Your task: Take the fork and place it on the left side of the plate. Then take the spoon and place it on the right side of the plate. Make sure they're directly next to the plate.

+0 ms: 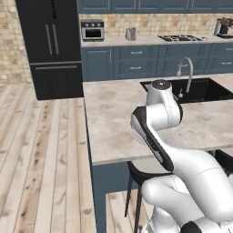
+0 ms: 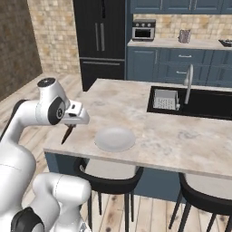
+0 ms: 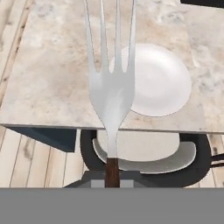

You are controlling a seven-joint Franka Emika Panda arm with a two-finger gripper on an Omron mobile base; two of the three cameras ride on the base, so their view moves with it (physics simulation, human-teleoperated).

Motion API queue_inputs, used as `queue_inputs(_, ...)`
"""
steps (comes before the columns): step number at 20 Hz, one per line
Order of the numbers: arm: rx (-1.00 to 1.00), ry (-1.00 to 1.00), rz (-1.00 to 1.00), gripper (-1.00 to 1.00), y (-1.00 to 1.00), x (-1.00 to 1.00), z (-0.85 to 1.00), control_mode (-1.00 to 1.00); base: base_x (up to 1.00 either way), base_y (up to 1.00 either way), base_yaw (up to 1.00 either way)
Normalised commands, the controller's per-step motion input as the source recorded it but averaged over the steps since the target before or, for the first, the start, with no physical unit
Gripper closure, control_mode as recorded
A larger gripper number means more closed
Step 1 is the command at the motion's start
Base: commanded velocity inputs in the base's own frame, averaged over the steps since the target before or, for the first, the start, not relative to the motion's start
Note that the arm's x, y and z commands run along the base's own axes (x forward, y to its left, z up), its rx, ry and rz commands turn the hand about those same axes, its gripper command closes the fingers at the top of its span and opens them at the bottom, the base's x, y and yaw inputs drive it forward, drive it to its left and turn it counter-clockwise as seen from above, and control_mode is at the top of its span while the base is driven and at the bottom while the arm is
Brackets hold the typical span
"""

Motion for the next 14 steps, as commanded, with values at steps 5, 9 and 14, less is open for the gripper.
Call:
queue_inputs(5, -0.02, 0.03, 0.00, 1.00, 0.12, 0.48, -0.38, -1.00, 0.00, 0.00, 0.00)
queue_inputs(9, 0.00, 0.04, 0.00, 1.00, 0.14, 0.51, -0.30, -1.00, 0.00, 0.00, 0.00)
queue_inputs(14, 0.00, 0.03, 0.00, 1.00, 0.15, 0.47, -0.35, -1.00, 0.00, 0.00, 0.00)
